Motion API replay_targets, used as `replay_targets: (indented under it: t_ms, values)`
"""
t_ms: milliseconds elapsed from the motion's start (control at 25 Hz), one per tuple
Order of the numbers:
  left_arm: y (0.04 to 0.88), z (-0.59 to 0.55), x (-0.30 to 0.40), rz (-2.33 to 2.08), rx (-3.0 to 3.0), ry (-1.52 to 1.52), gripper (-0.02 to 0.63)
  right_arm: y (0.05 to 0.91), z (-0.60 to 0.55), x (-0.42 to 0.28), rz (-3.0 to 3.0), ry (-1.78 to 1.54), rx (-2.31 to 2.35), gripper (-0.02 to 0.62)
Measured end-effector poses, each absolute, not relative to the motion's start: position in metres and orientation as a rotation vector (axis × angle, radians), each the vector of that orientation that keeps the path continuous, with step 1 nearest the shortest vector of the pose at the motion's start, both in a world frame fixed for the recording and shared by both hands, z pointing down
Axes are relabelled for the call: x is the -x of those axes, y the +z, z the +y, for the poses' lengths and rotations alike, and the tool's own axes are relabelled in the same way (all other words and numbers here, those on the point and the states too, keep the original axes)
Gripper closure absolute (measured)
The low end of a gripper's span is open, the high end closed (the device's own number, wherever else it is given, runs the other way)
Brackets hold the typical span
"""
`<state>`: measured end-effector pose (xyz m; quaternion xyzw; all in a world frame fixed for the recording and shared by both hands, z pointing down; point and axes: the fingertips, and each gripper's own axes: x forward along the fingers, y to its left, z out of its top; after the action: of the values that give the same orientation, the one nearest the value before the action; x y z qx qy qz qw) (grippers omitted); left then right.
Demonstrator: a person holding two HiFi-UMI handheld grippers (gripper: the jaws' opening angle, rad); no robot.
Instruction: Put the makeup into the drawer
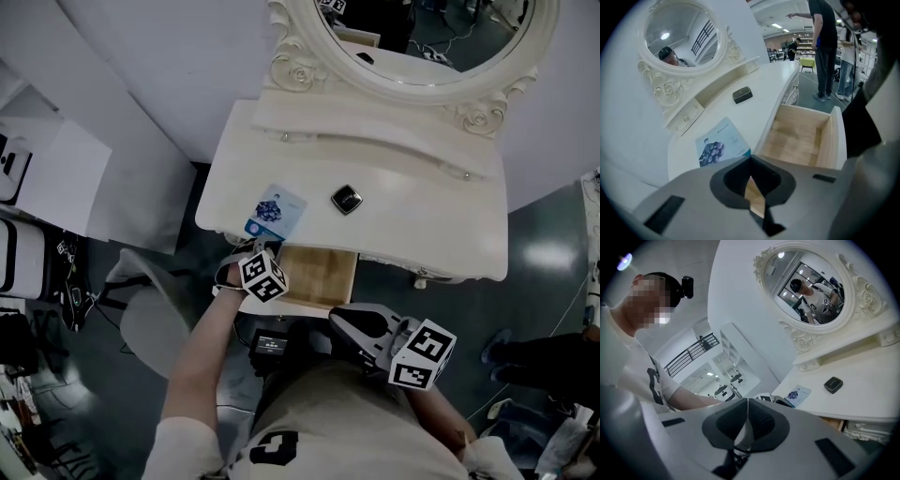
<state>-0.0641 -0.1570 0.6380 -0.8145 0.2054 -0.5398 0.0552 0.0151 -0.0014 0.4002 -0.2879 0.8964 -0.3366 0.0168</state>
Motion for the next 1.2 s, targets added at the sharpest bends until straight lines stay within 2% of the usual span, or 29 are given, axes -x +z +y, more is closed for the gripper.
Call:
replay_targets:
  t_ms: [360,1200]
  values:
    - [0.624,-0.150,0.073,0.760,2.586,-1.596,0.552,0.399,0.007,-0.013,2.791,-1.049,0.895,0.566]
    - [0.515,-0.123,0.108,1.129,2.779,-1.171,0.554,0.394,0.017,0.019,2.887,-0.999,0.772,0.566]
